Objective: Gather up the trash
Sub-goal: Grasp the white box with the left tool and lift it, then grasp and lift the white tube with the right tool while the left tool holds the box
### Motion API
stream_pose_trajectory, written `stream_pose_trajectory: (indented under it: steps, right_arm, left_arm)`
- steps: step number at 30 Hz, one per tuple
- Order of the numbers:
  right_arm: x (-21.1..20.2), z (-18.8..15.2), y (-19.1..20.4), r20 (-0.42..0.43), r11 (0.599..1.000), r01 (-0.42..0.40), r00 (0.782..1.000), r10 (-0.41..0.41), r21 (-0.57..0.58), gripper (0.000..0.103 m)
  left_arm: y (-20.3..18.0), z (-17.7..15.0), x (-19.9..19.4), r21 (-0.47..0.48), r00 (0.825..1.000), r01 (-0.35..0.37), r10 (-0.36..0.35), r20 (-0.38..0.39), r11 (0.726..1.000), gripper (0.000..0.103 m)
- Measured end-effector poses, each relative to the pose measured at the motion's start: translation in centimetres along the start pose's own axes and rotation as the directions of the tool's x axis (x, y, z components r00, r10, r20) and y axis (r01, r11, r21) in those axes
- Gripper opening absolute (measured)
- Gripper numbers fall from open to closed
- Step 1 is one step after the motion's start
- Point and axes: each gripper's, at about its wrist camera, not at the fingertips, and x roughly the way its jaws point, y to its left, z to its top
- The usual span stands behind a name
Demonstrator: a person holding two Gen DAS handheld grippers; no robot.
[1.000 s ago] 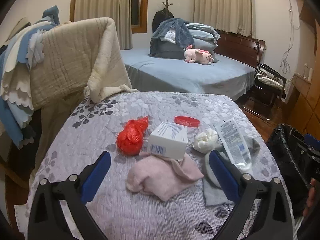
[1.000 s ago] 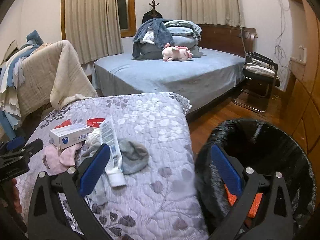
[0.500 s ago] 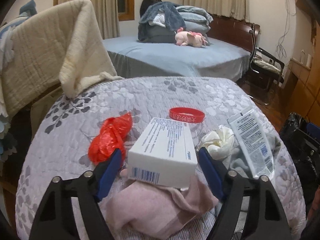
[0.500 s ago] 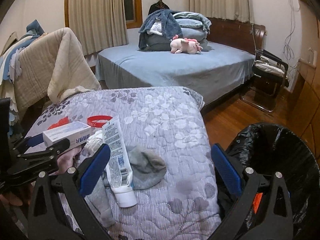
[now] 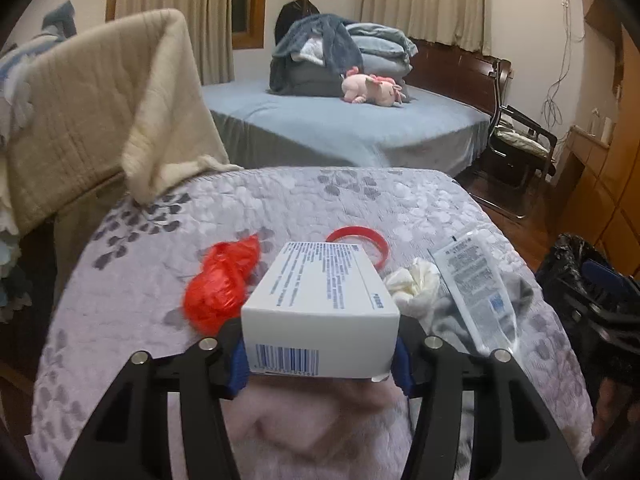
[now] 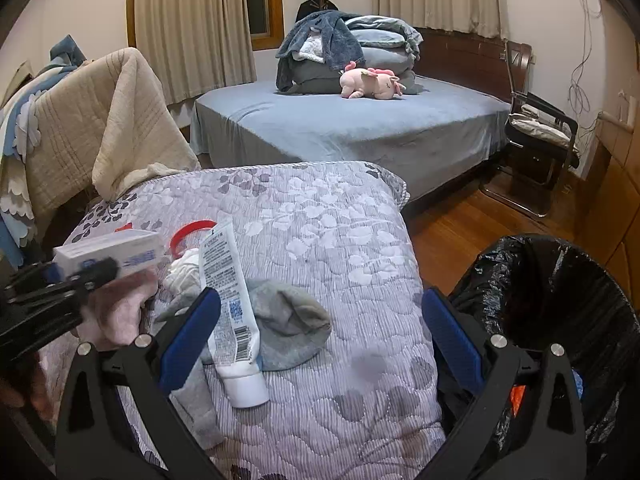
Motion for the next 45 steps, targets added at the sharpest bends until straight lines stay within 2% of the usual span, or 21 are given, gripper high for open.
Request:
stream_pose_trajectory:
  steps: [5,7,9,12,14,15,17,20,24,26,28,36,40,45]
  right_arm:
    - [0.1,-0.6,0.3,-0.013,1.0,-0.005,1.0,0.005,-0.008,0.098]
    - [0.0,-0.7,0.5,-0.015,1.0,-0.006,1.0,0.005,-0.011,0.098]
    - [-0.2,-0.8,0.5,-0.014,1.0,-0.004,1.0,0.003,-0.014,0.098]
    - [-0.3,-0.7,0.4,-0.013,1.0,0.002,1.0,-0.002,-0.011,0.098]
    - [-0.3,-0.7,0.2,-0.012,1.0,0.003,1.0,-0.003,-0.005,0.098]
    - [-0.4,-0.7,0.1,-0.01,1.0,0.003,1.0,-0.003,-0.003,0.098]
    - [-0.4,-0.7,0.2,-0.011,1.0,0.001,1.0,-0.001,-0.007,0.098]
    - [-0.4,-0.8,0.3,-0.015,1.0,-0.007,1.0,0.007,-0.007,0.098]
    - [-0.5,-1.3,0.8,-0.013,1.0,-0.019,1.0,0.019,-0.006,0.097]
    - [-0.4,-1.7,1.2,-0.018,1.0,-0.028,0.999,0.028,-0.009,0.09]
    - [-0.1,-2.1,1.7,-0.041,0.999,-0.048,0.998,0.048,-0.019,0.078]
    - [0.7,-3.8,3.8,-0.084,0.992,-0.079,0.994,0.071,-0.1,0.061]
    - [1.5,-4.3,4.2,-0.112,0.99,-0.093,0.99,0.08,-0.11,0.048]
    - [2.3,-4.6,4.8,-0.148,0.985,-0.111,0.985,0.091,-0.133,0.043]
  left_arm:
    - [0.2,-2.2,-0.1,0.025,0.997,-0.018,0.019,-0.074,1.0,0.055]
    - [0.3,-2.5,0.3,0.017,0.995,-0.009,0.01,-0.102,1.0,0.06]
    - [0.3,-2.4,0.4,-0.004,0.995,-0.006,0.005,-0.098,1.0,0.076]
    - [0.1,-1.6,0.8,0.002,0.996,-0.014,0.014,-0.093,1.0,0.077]
    - [0.1,-1.3,1.4,-0.007,0.995,-0.009,0.008,-0.102,1.0,0.075]
    - [0.2,-1.2,1.7,-0.016,0.994,-0.004,0.003,-0.109,1.0,0.066]
    - [0.7,-1.2,2.3,-0.043,0.991,0.014,-0.019,-0.13,0.999,0.055]
    - [1.1,-1.4,1.9,-0.065,0.992,0.03,-0.038,-0.121,0.997,0.055]
    - [1.1,-1.6,0.2,-0.06,0.997,0.01,-0.015,-0.076,0.998,0.055]
    - [1.1,-1.6,-0.6,-0.059,0.998,-0.007,0.003,-0.057,0.998,0.055]
    - [1.0,-1.8,-1.3,-0.055,0.999,-0.019,0.017,-0.043,0.998,0.055]
    - [0.6,-2.7,-2.1,-0.017,0.998,-0.05,0.049,-0.032,0.999,0.055]
    - [0.5,-2.9,-2.1,-0.023,0.998,-0.05,0.049,-0.042,0.998,0.055]
    - [0.4,-3.0,-2.1,-0.028,0.998,-0.047,0.046,-0.045,0.999,0.055]
